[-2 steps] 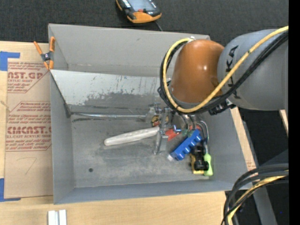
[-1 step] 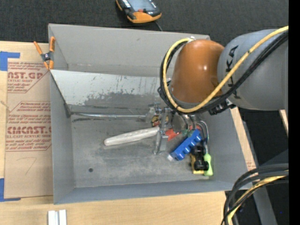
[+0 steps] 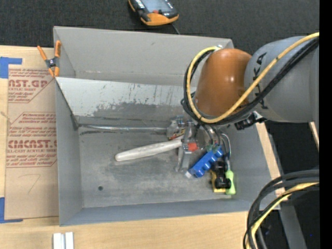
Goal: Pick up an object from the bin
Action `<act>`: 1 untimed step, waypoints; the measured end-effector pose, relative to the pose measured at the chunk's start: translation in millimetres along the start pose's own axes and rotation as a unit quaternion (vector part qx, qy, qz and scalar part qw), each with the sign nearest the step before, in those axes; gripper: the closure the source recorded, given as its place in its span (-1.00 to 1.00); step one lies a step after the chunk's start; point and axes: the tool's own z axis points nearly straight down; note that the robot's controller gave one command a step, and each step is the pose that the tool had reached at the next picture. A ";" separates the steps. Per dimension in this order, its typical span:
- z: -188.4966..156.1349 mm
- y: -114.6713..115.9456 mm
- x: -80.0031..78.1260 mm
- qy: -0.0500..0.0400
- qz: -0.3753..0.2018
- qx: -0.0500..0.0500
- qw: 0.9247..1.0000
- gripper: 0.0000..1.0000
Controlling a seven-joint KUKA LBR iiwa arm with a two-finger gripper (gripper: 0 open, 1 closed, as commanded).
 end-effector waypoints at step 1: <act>4.9 -12.3 1.1 -0.001 -0.021 0.000 1.000 -1.00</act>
Offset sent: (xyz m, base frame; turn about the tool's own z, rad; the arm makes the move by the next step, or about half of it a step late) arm 0.0183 0.0045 0.0833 0.0050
